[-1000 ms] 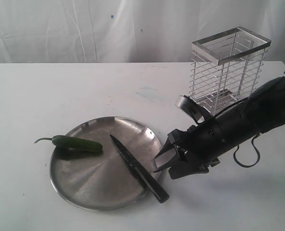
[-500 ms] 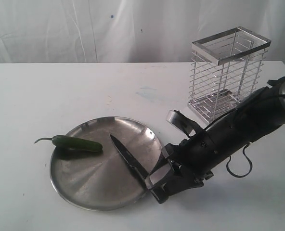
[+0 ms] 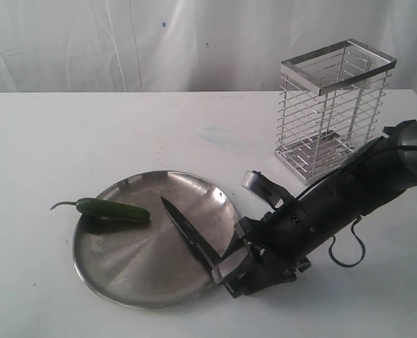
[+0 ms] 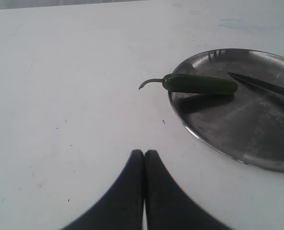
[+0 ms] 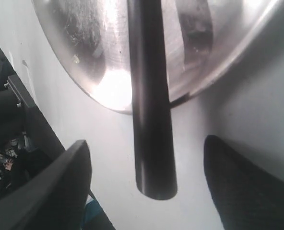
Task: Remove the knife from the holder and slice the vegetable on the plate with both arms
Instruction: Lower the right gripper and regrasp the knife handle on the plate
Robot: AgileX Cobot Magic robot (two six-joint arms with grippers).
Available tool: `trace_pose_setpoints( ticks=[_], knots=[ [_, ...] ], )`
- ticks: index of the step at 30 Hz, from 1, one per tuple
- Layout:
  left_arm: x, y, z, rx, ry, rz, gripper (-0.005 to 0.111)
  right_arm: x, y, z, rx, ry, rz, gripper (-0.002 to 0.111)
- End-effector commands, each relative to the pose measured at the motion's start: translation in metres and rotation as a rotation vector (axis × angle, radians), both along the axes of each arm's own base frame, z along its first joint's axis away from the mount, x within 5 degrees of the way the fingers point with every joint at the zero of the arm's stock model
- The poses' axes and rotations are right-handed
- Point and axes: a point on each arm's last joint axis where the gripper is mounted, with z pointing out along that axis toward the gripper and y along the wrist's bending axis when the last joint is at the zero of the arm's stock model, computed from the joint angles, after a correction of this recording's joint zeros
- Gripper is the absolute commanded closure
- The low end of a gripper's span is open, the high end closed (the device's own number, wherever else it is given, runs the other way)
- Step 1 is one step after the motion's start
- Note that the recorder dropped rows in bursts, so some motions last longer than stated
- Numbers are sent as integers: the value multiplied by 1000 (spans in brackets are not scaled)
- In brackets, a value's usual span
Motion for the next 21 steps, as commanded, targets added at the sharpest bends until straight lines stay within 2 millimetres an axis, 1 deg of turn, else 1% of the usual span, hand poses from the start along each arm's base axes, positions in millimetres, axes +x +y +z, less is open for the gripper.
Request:
trace_pose_setpoints(
  ticks=[1, 8, 21],
  knots=[
    [0, 0, -1, -3, -2, 3, 107, 1, 2, 0, 7, -9, 6, 45],
    [0, 0, -1, -3, -2, 3, 107, -7, 16, 0, 4, -13, 56, 45],
    [0, 0, -1, -3, -2, 3, 107, -5, 18, -1, -5, -29, 31, 45]
  ],
)
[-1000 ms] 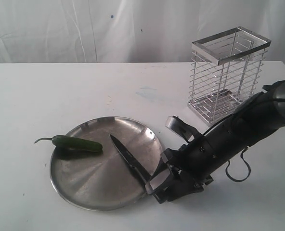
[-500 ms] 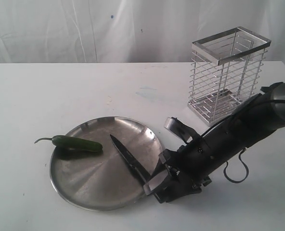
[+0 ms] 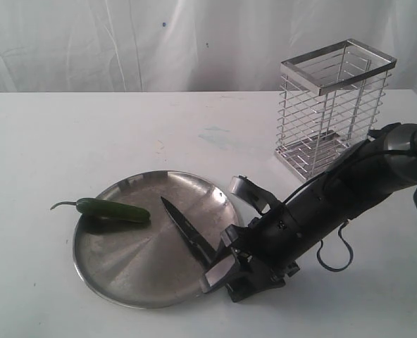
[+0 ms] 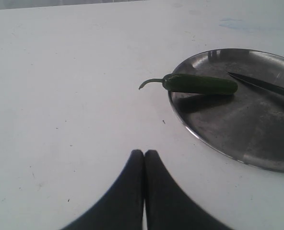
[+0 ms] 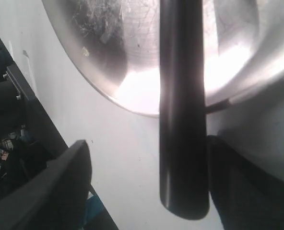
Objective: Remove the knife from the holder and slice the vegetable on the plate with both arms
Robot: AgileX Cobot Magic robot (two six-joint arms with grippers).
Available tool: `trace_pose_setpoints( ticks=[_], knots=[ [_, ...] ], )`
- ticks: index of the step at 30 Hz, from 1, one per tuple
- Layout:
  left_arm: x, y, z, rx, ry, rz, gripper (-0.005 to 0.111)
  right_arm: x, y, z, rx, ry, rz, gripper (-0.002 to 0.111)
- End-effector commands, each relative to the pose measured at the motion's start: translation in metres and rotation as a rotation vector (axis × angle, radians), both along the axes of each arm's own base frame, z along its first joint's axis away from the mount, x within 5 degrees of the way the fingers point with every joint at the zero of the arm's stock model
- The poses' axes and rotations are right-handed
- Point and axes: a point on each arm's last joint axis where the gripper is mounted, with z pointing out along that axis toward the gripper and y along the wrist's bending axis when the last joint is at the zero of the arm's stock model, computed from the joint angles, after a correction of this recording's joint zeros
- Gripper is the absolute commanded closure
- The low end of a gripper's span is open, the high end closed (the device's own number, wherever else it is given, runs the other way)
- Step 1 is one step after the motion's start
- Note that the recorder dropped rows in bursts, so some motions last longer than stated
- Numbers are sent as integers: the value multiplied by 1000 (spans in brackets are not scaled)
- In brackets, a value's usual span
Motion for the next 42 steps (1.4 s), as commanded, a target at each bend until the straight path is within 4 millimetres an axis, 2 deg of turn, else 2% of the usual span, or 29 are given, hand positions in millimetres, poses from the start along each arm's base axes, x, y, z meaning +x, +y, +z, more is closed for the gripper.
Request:
trace_pose_setpoints(
  ticks=[1, 11, 16, 25, 31, 38, 42],
  knots=[
    [0, 0, -1, -3, -2, 3, 107, 3, 1, -1, -6, -25, -12, 45],
    [0, 0, -1, -3, -2, 3, 107, 4, 1, -2, -11, -31, -19, 49],
    [0, 0, -1, -3, -2, 3, 107, 4, 1, -2, -11, -31, -19, 55],
    [0, 0, -1, -3, -2, 3, 107, 6, 0, -3, -37, -32, -53, 80],
    [0, 0, -1, -3, -2, 3, 107, 5, 0, -3, -30, -24, -47, 108],
    [0, 0, -1, -3, -2, 3, 107, 1, 1, 2, 8, 11, -14, 108],
    [0, 0, -1, -3, -2, 3, 107, 1, 1, 14, 20, -25, -11, 108]
  ],
)
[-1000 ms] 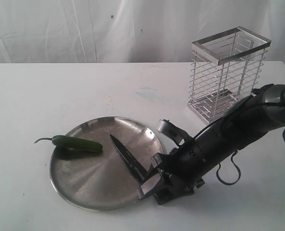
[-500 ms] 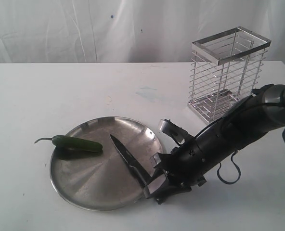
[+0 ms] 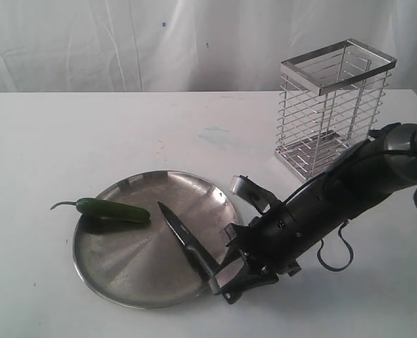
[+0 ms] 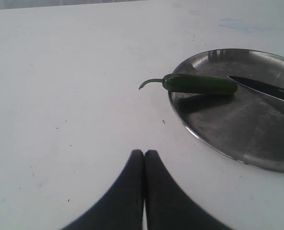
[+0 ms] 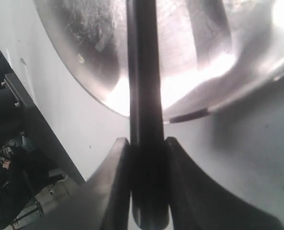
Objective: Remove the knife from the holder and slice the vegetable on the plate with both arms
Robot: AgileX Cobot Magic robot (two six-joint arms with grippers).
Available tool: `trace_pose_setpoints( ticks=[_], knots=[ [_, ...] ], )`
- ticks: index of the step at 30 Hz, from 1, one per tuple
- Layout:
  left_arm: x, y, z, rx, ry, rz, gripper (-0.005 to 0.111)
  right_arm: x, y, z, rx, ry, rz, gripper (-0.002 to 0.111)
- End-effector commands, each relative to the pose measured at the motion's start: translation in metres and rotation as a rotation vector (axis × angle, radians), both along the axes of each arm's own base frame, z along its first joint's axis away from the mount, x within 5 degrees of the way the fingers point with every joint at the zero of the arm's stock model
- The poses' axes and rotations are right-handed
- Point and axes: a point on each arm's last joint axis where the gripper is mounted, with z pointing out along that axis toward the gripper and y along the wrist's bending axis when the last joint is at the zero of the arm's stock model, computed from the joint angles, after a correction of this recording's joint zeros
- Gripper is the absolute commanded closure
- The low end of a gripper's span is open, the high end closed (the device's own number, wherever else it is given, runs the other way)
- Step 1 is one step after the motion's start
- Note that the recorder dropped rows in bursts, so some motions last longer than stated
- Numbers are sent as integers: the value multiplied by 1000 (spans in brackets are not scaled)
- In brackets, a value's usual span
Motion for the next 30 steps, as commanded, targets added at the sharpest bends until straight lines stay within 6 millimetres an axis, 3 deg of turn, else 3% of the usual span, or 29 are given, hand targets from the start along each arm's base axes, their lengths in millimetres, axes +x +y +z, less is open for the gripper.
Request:
trace_pose_setpoints(
  ticks=[1, 16, 19, 24, 27, 29, 30],
  knots=[
    [0, 0, -1, -3, -2, 3, 107, -1, 1, 18, 34, -38, 14, 108],
    [0, 1, -1, 55, -8, -3, 107, 0, -5, 103, 35, -394, 79, 108],
    [0, 4, -1, 170, -20, -15, 107, -9, -9, 131, 46, -491, 88, 108],
    [0, 4, -1, 170, -20, -15, 107, -32, -23, 181, 10, -721, 97, 108],
    [1, 5, 1, 255, -44, -25, 107, -44, -34, 205, -54, -857, 59, 108],
    [4, 3, 12, 93, -156, 6, 107, -55, -43, 221, -104, -965, 54, 108],
    [5, 1, 23, -174, -252, 50, 107, -57, -46, 224, -126, -999, 60, 108]
  ],
)
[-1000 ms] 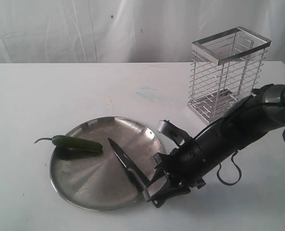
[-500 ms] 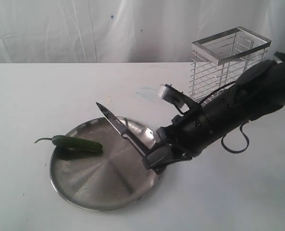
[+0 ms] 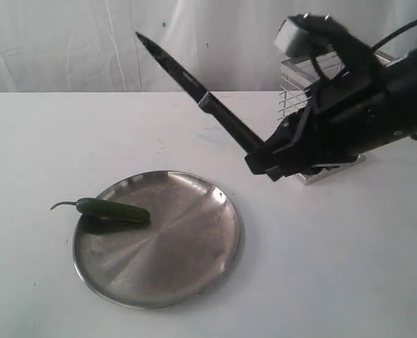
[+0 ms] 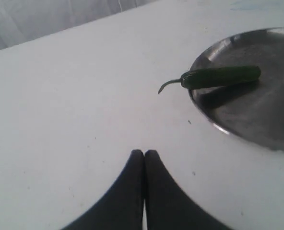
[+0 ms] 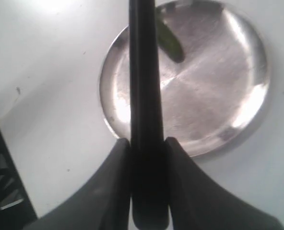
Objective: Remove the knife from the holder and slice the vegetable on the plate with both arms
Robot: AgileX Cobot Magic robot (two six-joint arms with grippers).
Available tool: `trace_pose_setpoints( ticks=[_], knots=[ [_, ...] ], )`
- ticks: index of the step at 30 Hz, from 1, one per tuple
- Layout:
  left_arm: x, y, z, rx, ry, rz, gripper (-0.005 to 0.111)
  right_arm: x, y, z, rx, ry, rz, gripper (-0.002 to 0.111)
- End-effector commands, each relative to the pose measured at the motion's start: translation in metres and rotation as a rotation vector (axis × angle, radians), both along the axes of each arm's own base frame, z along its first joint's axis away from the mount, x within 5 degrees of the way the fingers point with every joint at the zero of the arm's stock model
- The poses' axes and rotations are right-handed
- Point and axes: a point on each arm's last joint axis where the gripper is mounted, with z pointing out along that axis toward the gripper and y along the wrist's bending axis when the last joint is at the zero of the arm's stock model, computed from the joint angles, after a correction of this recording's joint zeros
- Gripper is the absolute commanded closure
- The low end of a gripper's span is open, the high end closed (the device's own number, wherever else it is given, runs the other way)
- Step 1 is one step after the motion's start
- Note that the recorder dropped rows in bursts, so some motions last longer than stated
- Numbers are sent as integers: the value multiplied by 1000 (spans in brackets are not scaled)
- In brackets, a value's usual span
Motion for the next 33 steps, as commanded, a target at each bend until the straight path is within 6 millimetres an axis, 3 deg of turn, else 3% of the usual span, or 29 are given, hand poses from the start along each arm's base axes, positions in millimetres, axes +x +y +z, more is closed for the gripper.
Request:
trace_pose_setpoints(
  ticks=[1, 4, 8, 13, 15, 16, 17, 18, 19, 21, 23, 24, 26, 28, 30, 33],
  knots=[
    [4, -3, 24, -468, -237, 45, 107, -11, -10, 18, -50, -133, -27, 108],
    [3, 0, 39, -516, -400, 40, 107, -4, -7, 4, -37, -65, -47, 108],
    [-1, 3, 55, -532, -585, 28, 107, 17, 2, -37, -63, 91, -51, 108],
    [-19, 18, 89, -622, -989, 78, 107, 18, 4, -39, -36, 149, -65, 108],
    [-32, 27, 140, -819, -1079, 100, 107, 20, 6, -39, -4, 152, -89, 108],
    [-31, 25, 159, -800, -1060, 83, 107, 21, 6, -39, -3, 147, -96, 108],
    [-21, 18, 183, -643, -996, 69, 107, 22, 6, -40, -3, 143, -102, 108],
    [-5, 10, 199, -420, -914, 48, 107, 22, 6, -40, -3, 144, -102, 108],
    [24, -1, 204, -142, -761, 13, 107, 22, 6, -40, -3, 144, -102, 108],
    [82, -11, 194, 207, -468, -55, 107, 22, 6, -41, -6, 157, -93, 108],
    [134, -13, 155, 339, -150, -92, 107, 19, 7, -42, -10, 175, -74, 108],
    [147, -13, 140, 342, -38, -94, 107, 19, 7, -42, -13, 178, -70, 108],
    [159, -10, 108, 354, 203, -83, 107, 18, 6, -43, -15, 183, -70, 108],
    [158, -11, 89, 312, 387, -64, 107, 18, 6, -46, -22, 182, -74, 108],
    [159, -19, 82, 292, 437, -93, 107, 18, 5, -48, -23, 177, -85, 108],
    [158, -41, 85, 435, 496, -245, 107, 19, 5, -48, -21, 174, -88, 108]
  ],
)
